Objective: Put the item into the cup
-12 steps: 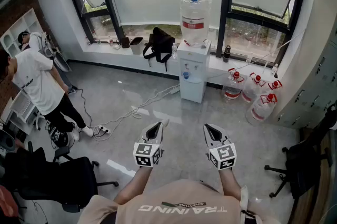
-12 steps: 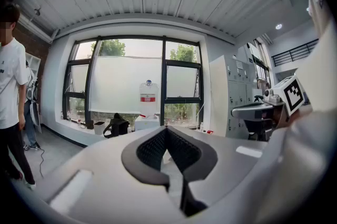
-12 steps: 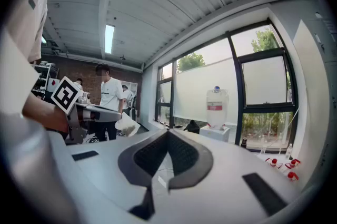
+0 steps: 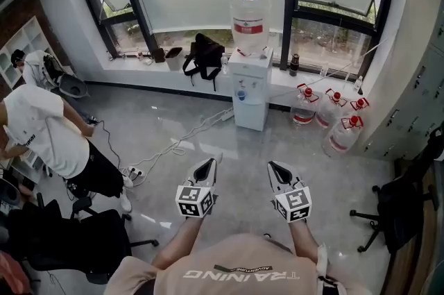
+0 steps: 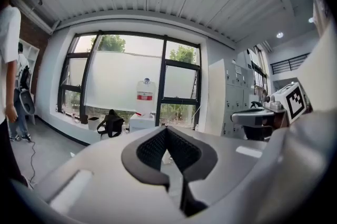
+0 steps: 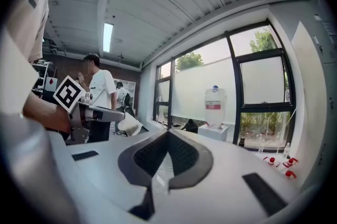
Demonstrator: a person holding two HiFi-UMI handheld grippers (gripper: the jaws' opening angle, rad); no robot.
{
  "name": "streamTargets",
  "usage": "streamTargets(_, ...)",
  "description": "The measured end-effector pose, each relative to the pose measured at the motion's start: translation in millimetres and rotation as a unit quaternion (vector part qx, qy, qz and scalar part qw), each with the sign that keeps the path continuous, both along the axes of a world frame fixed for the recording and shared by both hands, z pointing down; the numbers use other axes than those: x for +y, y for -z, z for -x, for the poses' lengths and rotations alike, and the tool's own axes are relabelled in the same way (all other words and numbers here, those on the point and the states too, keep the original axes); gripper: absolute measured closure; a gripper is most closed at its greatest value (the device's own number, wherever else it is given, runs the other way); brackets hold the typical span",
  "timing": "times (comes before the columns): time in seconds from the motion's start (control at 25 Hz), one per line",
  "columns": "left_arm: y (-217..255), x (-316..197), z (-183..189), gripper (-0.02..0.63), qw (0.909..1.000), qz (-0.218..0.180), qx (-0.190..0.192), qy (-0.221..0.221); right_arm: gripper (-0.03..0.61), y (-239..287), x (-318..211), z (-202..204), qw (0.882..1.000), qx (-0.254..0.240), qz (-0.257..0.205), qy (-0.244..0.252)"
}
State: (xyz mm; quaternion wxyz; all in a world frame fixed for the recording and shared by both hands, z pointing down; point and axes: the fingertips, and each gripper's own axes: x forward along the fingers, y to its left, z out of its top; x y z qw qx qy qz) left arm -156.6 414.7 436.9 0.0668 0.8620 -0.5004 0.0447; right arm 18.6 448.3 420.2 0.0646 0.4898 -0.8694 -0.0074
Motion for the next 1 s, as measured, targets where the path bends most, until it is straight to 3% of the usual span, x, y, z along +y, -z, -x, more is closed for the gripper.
streamTargets(0.56, -22.0, -24.7, 31.0, 0.606, 0.9996, 0.028, -0.002, -0.005, 0.566, -21.7, -30.2, 26.6, 0.999, -0.022, 0.022, -0.023)
streamTargets(0.76, -41.3, -33.1, 32.3, 0.606, 0.9988, 0.048, 0.005, -0.001, 0.566, -51.9, -43.4, 10.5, 0.996, -0.024, 0.066, -0.063)
streamTargets(1.0, -64.3, -76.1, 14.5, 0.606, 0.9976, 0.069, 0.005, 0.008, 0.566, -64.8, -90.5, -4.7, 0.997, -0.011, 0.068, -0.045)
